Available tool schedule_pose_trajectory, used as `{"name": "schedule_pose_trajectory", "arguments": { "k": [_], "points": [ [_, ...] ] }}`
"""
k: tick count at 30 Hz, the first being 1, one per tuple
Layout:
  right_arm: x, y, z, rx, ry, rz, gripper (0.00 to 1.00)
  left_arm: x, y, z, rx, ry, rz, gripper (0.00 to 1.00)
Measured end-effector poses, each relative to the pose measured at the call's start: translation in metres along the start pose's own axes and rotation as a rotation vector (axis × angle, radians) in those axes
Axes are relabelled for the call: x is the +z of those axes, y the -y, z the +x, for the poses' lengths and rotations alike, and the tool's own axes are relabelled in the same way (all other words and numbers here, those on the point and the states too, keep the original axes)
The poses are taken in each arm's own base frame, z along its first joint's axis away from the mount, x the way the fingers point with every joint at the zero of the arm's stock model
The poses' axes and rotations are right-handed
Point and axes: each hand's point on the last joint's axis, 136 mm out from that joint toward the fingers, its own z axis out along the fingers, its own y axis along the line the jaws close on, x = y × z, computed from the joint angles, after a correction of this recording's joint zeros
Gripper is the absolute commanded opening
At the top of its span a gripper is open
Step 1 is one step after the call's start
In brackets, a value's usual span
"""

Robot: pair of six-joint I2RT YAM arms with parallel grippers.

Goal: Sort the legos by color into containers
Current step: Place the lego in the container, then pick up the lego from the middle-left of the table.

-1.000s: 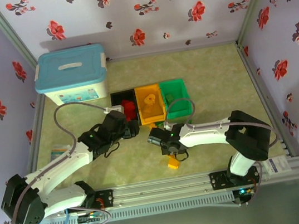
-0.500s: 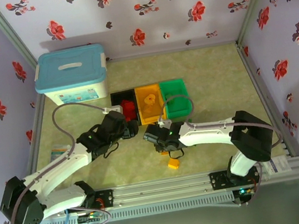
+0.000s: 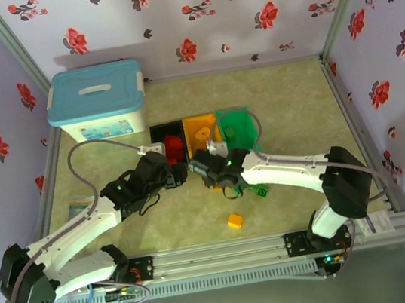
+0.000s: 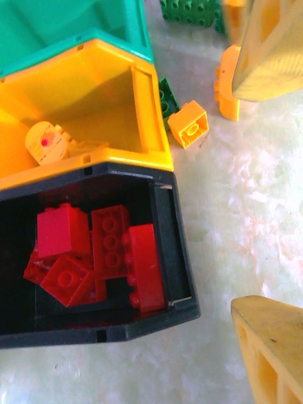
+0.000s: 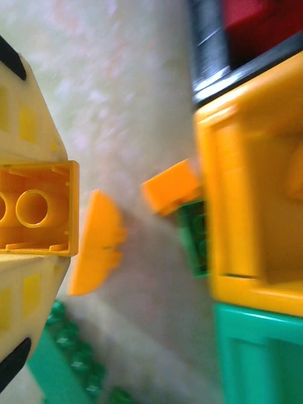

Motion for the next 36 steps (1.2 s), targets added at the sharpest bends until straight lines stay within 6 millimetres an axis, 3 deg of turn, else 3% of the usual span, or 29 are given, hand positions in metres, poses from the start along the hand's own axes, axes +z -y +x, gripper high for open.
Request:
{"name": "schedule_pose_trajectory", "arguments": {
  "k": [5, 9, 10, 11, 12, 13, 15, 21, 28, 36],
  "points": [
    [-0.01, 0.001, -0.068, 0.03, 0.086, -0.009, 0.28, -0.012, 0.024, 0.012, 0.068, 0.003, 0.055, 0.8],
    [-0.002, -0.004, -0.114, 0.022, 0.117, -0.003, 0.32, -0.021, 0.046, 0.035, 0.154, -0.016, 0.091, 0.8],
    [0.004, -0.006, -0.122, 0.017, 0.114, -0.003, 0.38, -0.023, 0.051, 0.041, 0.167, -0.023, 0.098, 0.8],
    [0.008, -0.006, -0.128, 0.011, 0.11, -0.001, 0.51, -0.025, 0.054, 0.046, 0.181, -0.03, 0.102, 0.8],
    [0.014, -0.006, -0.136, 0.002, 0.1, 0.006, 0.74, -0.026, 0.059, 0.052, 0.194, -0.036, 0.109, 0.81],
    [0.019, -0.006, -0.143, -0.005, 0.095, 0.012, 0.84, -0.027, 0.063, 0.057, 0.203, -0.042, 0.115, 0.81],
    [0.024, -0.004, -0.153, -0.02, 0.096, 0.026, 0.88, -0.029, 0.072, 0.069, 0.226, -0.059, 0.133, 0.81],
    [0.004, 0.007, -0.151, -0.041, 0.109, 0.024, 0.92, -0.01, 0.092, 0.117, 0.339, -0.18, 0.116, 0.82],
    [-0.038, 0.043, -0.13, -0.029, 0.154, 0.028, 0.96, 0.004, 0.136, 0.16, 0.451, -0.32, 0.163, 0.84],
    [-0.042, 0.079, -0.102, 0.003, 0.148, 0.066, 0.95, 0.018, 0.162, 0.191, 0.497, -0.427, 0.203, 0.82]
  ]
}}
